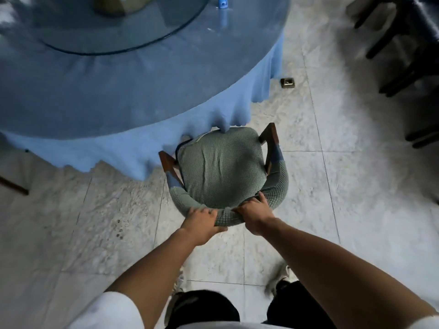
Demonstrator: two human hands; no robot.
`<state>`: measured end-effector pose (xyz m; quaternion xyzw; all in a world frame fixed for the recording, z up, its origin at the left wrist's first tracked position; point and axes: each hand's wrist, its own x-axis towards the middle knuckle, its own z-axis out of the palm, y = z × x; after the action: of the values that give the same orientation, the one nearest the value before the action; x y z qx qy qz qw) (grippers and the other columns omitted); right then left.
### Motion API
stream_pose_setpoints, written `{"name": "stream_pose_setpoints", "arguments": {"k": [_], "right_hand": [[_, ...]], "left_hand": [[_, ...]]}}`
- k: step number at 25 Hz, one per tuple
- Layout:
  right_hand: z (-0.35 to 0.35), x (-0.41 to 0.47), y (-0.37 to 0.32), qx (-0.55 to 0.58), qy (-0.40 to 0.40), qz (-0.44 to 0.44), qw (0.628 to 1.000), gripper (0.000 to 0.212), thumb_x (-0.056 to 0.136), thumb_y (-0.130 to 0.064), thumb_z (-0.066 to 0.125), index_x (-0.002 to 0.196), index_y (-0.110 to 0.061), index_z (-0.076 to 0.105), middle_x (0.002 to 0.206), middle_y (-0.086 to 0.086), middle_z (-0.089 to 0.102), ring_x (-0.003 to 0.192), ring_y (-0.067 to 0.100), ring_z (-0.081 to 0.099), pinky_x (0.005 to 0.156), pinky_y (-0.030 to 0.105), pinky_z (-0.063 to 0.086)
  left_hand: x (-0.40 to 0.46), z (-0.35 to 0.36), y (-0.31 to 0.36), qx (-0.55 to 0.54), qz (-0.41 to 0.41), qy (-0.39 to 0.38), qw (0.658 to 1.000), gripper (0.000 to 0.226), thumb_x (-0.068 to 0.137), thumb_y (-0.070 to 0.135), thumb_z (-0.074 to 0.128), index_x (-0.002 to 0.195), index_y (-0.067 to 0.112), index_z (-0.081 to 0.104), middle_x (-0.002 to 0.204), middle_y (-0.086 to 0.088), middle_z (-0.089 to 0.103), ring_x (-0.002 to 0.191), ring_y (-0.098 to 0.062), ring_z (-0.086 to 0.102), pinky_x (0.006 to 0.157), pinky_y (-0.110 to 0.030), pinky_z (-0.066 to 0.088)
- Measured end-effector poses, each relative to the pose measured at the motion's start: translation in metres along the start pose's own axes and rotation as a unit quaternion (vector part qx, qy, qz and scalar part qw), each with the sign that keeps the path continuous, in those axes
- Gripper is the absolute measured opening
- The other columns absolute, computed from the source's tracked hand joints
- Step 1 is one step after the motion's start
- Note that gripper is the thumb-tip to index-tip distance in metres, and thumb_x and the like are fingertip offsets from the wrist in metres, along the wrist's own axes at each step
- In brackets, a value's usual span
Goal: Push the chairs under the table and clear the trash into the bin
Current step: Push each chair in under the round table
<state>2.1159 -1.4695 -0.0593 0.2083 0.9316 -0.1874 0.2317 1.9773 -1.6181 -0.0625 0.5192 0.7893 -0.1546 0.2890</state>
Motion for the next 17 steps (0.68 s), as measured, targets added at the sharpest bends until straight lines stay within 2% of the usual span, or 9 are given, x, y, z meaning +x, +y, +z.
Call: {"name": "stream_pose_setpoints", "arguments": {"k": [4, 9, 12, 15, 17], "right_hand": [[-0.016, -0.009, 0.065, -0.041, -0.021, -0.064, 0.997, 0.054, 0.090, -0.021, 0.057, 0.140, -0.042, 0.055, 0.141, -0.009, 0.059, 0.143, 0.022, 0.040, 0.125, 0.051, 0.002], [-0.028, -0.031, 0.119, -0.094, -0.050, -0.113, 0.988, 0.058, 0.090, -0.021, 0.057, 0.144, -0.040, 0.050, 0.145, -0.008, 0.056, 0.144, 0.021, 0.039, 0.125, 0.048, 0.008], [-0.027, -0.037, 0.137, -0.090, -0.049, -0.118, 0.988, 0.056, 0.090, -0.024, 0.056, 0.143, -0.040, 0.051, 0.145, -0.008, 0.056, 0.144, 0.021, 0.039, 0.126, 0.048, 0.008], [-0.033, -0.039, 0.151, -0.087, -0.065, -0.155, 0.982, 0.066, 0.080, -0.025, 0.058, 0.145, -0.036, 0.051, 0.146, -0.005, 0.056, 0.143, 0.022, 0.040, 0.126, 0.049, 0.009], [-0.037, -0.045, 0.156, -0.026, -0.058, -0.177, 0.982, 0.067, 0.079, -0.032, 0.057, 0.145, -0.033, 0.050, 0.147, -0.004, 0.055, 0.139, 0.022, 0.044, 0.124, 0.049, 0.017]], "left_hand": [[0.016, 0.002, 0.063, -0.051, -0.052, 0.035, 0.997, 0.080, 0.089, 0.080, 0.033, 0.138, 0.019, 0.047, 0.133, -0.009, 0.060, 0.122, -0.030, 0.054, 0.108, -0.047, 0.035], [0.008, -0.007, 0.139, -0.156, -0.117, 0.022, 0.980, 0.076, 0.093, 0.073, 0.039, 0.145, 0.018, 0.041, 0.149, -0.010, 0.047, 0.140, -0.032, 0.037, 0.120, -0.054, 0.018], [0.009, -0.015, 0.162, -0.173, -0.132, 0.006, 0.976, 0.076, 0.093, 0.072, 0.039, 0.147, 0.019, 0.039, 0.152, -0.010, 0.044, 0.142, -0.032, 0.035, 0.120, -0.055, 0.019], [0.012, -0.013, 0.174, -0.203, -0.155, 0.013, 0.967, 0.083, 0.088, 0.080, 0.034, 0.146, 0.021, 0.040, 0.154, -0.009, 0.042, 0.143, -0.030, 0.033, 0.120, -0.054, 0.014], [0.013, -0.010, 0.176, -0.254, -0.180, 0.029, 0.950, 0.081, 0.087, 0.080, 0.026, 0.138, 0.022, 0.049, 0.148, -0.009, 0.049, 0.138, -0.028, 0.039, 0.118, -0.053, 0.017]]}}
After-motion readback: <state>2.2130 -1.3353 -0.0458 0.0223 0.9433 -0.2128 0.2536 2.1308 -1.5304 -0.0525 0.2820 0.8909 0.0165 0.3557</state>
